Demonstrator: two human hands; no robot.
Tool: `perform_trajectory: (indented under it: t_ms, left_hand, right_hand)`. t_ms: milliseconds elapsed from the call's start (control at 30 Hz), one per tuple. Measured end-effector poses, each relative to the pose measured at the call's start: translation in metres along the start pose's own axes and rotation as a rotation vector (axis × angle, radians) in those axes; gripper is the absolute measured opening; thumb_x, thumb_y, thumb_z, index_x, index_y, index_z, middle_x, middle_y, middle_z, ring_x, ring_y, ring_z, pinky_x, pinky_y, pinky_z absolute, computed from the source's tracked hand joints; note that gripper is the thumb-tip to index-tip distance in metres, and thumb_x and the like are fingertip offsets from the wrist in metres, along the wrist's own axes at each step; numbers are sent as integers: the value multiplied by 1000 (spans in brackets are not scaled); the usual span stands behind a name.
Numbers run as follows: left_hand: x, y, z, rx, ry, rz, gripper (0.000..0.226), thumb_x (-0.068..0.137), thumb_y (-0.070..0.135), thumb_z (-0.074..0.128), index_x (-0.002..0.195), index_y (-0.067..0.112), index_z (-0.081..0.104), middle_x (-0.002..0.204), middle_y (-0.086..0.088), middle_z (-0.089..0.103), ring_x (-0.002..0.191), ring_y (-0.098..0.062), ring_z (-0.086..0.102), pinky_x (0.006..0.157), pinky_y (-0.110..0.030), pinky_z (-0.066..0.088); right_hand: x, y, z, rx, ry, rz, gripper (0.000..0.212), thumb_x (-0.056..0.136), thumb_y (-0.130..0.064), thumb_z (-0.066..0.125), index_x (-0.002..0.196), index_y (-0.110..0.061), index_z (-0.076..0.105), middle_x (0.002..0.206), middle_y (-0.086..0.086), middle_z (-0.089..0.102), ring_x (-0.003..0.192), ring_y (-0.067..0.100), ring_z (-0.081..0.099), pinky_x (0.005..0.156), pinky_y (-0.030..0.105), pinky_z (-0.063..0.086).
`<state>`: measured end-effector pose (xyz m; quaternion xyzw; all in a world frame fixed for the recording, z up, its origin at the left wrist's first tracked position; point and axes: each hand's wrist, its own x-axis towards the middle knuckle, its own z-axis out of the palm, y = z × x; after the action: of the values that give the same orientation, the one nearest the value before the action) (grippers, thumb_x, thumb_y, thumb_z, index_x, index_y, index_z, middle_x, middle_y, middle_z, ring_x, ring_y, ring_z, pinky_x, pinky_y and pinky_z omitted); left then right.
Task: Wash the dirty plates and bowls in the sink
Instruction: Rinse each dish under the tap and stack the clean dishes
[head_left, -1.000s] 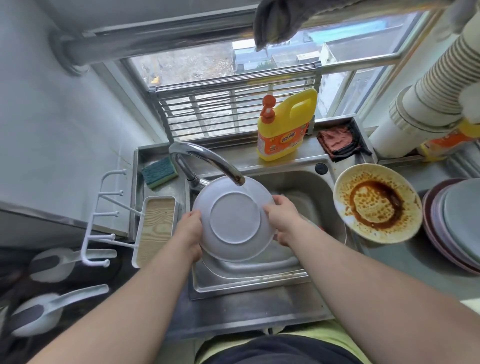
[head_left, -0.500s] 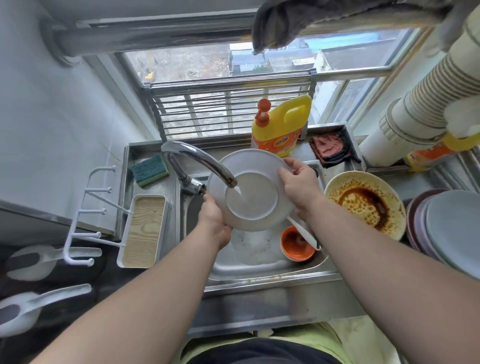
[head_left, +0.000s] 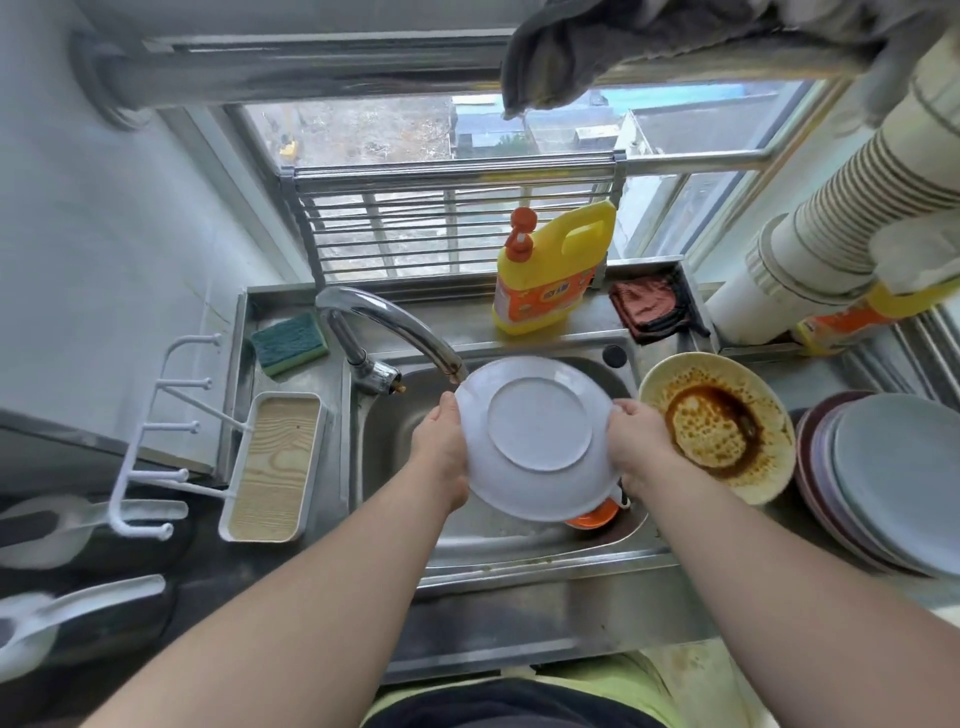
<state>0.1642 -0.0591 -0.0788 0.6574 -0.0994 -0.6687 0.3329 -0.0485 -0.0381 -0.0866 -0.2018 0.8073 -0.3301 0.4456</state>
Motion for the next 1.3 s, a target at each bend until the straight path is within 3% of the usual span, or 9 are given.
perform_trajectory:
  t_ms: [333, 500, 667, 767, 900, 1000, 1100, 1200, 1300]
  left_hand:
    - [29, 9, -77, 165, 187, -108, 34, 100, 36, 58, 118, 9, 68, 102, -17, 79, 84, -42, 78, 80, -70, 59]
    - [26, 19, -98, 195, 226, -44, 33, 103, 39, 62, 111, 7, 68, 101, -16, 78, 87, -40, 77, 82, -67, 61]
    - [14, 25, -99, 234, 134, 184, 35, 107, 45, 56, 114, 14, 71, 99, -11, 80, 94, -35, 75, 87, -56, 62]
    - [2, 32, -92, 362, -89, 328, 28, 108, 36, 56, 110, 15, 74, 88, 0, 77, 77, -19, 68, 65, -31, 57]
    - [-7, 42, -83, 460, -323, 389, 19, 107, 19, 56, 110, 13, 75, 93, 2, 78, 81, -11, 68, 71, -22, 56]
    - [-11, 41, -78, 531, -417, 383, 20, 100, 26, 61, 107, 12, 74, 105, 0, 73, 99, -14, 64, 94, -29, 47]
    - [-7, 35, -79, 602, -436, 313, 26, 99, 38, 60, 111, 20, 75, 141, 6, 52, 139, -6, 40, 112, -31, 26]
    - [-8, 25, -71, 281, -441, 72, 25, 112, 32, 45, 126, 25, 65, 124, 4, 65, 111, -16, 63, 97, -35, 46]
    - [-2, 15, -64, 40, -289, -58, 64, 111, 15, 46, 166, 30, 17, 144, -3, 60, 113, -28, 72, 90, -47, 58]
  right_hand:
    - [-12, 41, 56, -447, -364, 185, 32, 105, -9, 44, 77, -23, 45, 95, 6, 55, 90, 25, 58, 84, 39, 58]
    - [-17, 34, 69, -527, -455, 224, 24, 93, 2, 37, 86, -14, 54, 71, 14, 51, 53, 20, 39, 48, 22, 28]
    - [-21, 18, 80, -383, -453, 240, 29, 96, -35, 43, 99, -16, 65, 81, 9, 65, 66, 24, 56, 57, 26, 41]
    - [-22, 5, 77, -124, -481, 422, 63, 95, -79, 31, 111, -24, 59, 110, 7, 70, 99, 30, 69, 80, 39, 59]
    - [-7, -1, 56, 348, -506, 609, 91, 93, -88, 23, 127, -11, 57, 121, 17, 61, 121, 37, 56, 113, 55, 42]
    - [3, 2, 43, 643, -454, 674, 84, 102, -71, 39, 132, 5, 56, 116, 19, 60, 108, 38, 61, 93, 53, 50]
    - [5, 4, 33, 713, -417, 663, 55, 102, -11, 37, 148, 18, 38, 101, 25, 56, 98, 42, 63, 85, 58, 61]
    - [-1, 10, 23, 644, -388, 574, 49, 93, 12, 20, 131, 7, 49, 110, 28, 61, 100, 47, 62, 85, 63, 59]
    - [-5, 19, 19, 466, -352, 415, 65, 77, 21, 26, 128, 0, 60, 125, 28, 66, 106, 50, 63, 80, 57, 57]
